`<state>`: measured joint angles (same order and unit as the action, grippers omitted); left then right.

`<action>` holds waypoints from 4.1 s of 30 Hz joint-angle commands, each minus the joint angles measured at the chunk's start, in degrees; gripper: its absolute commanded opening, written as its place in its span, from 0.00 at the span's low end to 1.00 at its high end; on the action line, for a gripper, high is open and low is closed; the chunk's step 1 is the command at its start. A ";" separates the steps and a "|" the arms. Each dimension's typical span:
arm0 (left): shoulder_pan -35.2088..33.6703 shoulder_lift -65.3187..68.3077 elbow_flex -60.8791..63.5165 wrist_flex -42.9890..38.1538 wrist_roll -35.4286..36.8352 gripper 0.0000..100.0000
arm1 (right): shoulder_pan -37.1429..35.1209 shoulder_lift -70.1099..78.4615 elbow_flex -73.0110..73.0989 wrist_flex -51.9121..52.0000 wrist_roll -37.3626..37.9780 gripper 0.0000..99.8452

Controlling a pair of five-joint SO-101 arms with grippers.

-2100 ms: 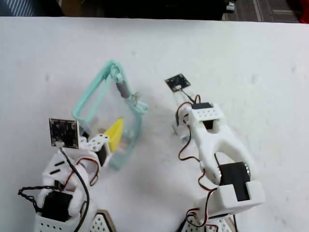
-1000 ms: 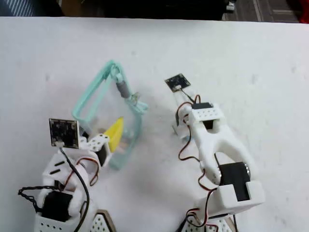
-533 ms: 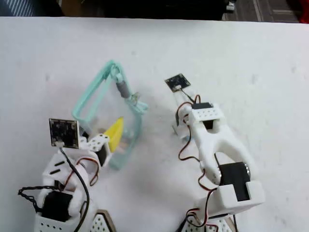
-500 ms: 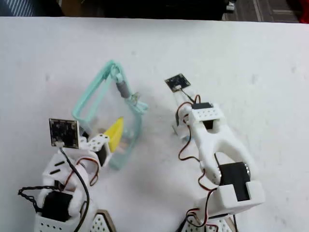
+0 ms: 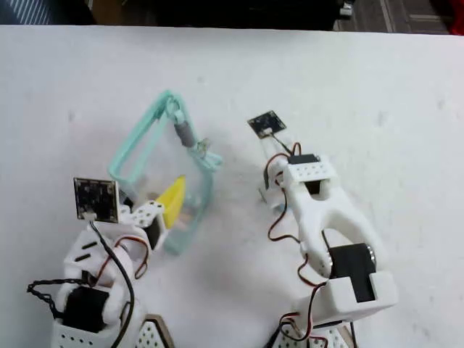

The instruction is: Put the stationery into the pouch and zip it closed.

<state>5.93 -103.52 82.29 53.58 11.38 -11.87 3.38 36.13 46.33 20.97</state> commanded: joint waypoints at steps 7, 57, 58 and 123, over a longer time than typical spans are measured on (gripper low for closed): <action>-0.13 0.57 -0.44 -1.49 0.35 0.26 | 0.13 -0.22 0.09 -0.04 0.09 0.02; -0.04 0.57 -0.44 -1.49 0.35 0.26 | 0.13 -0.22 0.18 -0.04 0.18 0.02; -0.04 0.57 -0.44 -1.49 0.35 0.26 | 0.13 -0.22 0.18 -0.04 0.18 0.02; 12.35 0.57 -0.44 2.11 -11.43 0.26 | 4.26 -34.42 -37.19 28.79 0.00 0.02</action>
<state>16.75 -103.69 82.29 55.52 0.92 -7.03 -23.69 5.27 73.93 20.88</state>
